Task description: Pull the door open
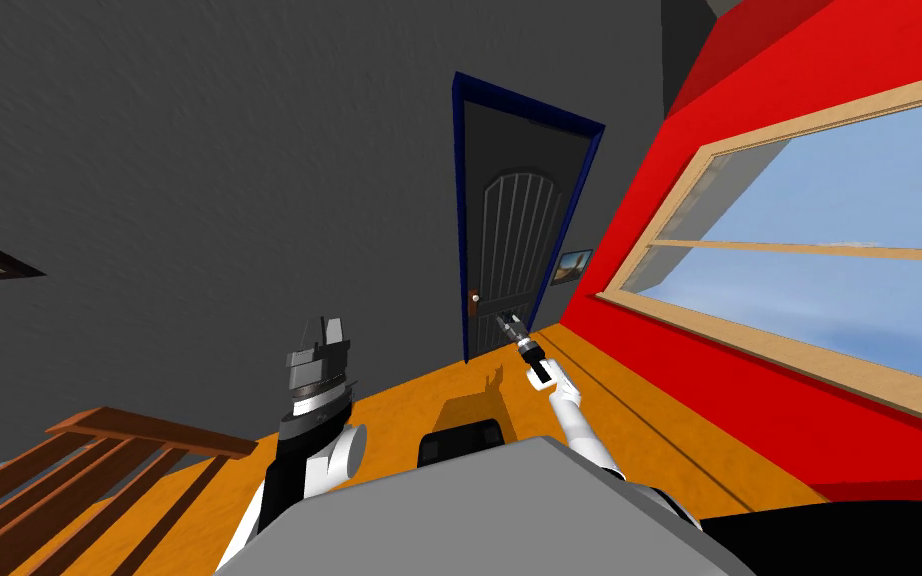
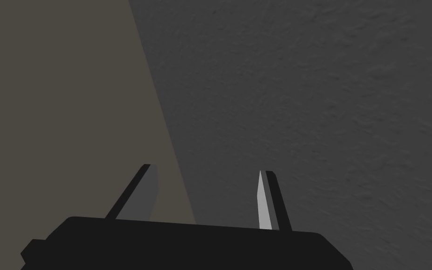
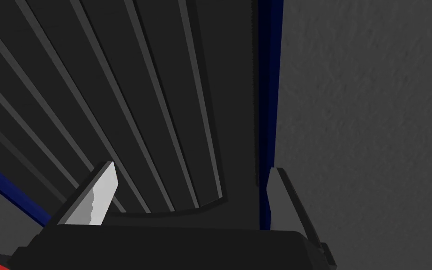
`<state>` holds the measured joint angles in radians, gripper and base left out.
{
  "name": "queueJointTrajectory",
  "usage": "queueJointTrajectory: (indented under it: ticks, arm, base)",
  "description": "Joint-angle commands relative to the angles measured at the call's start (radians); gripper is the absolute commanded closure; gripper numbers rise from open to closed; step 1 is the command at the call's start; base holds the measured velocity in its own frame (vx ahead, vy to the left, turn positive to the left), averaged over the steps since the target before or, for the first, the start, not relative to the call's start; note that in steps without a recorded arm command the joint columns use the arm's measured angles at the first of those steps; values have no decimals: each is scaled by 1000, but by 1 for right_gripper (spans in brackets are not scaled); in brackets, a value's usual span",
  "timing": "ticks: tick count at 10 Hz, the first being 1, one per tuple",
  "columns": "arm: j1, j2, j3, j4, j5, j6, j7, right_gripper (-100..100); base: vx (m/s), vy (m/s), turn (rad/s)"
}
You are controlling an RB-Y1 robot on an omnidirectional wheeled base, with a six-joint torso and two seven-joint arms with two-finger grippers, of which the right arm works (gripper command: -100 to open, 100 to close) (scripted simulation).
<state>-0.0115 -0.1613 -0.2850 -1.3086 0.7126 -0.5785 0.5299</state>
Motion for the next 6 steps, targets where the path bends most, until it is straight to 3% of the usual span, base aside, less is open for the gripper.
queueJointTrajectory:
  ticks: [1,6]
  arm:
    - [-18,-6,-11,37,20,-3,11,-100]
    - [-79,-21,-50,163,95,-14,56,-100]
  base:
    - [66,15,57]
    - [106,29,74]
